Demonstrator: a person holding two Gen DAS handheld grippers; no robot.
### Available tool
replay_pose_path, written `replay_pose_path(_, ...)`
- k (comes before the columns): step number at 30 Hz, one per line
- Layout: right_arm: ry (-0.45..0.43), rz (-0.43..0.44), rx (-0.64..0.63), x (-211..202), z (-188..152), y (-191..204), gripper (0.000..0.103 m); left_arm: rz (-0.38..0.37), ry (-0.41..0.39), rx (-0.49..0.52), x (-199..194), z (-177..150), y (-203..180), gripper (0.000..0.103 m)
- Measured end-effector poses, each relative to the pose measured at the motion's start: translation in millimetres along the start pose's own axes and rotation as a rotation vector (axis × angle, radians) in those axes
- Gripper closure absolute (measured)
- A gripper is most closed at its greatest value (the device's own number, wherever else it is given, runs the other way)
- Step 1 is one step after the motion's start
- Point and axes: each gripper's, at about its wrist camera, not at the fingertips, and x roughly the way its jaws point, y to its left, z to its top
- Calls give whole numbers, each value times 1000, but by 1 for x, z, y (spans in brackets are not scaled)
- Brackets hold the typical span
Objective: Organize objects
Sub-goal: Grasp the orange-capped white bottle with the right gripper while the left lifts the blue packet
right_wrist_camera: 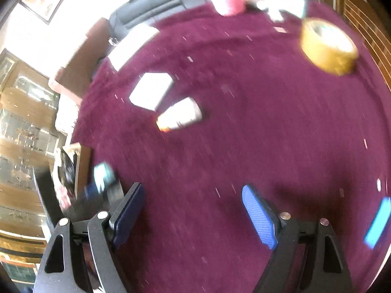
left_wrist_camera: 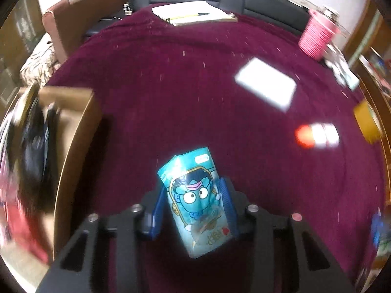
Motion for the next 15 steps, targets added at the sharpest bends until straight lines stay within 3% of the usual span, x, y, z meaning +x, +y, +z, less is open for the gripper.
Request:
replay_pose_path(6, -43, -37, -116, 40, 65, 36, 15, -15, 3, 44, -16, -35, 6, 62)
replay_pose_path(11, 19, -47, -199, 90, 86, 47, 16, -17, 0, 44, -19, -39, 7, 61)
replay_pose_path(15, 86, -30, -212, 103, 78, 38, 33, -23, -2, 45, -18, -40, 6, 61)
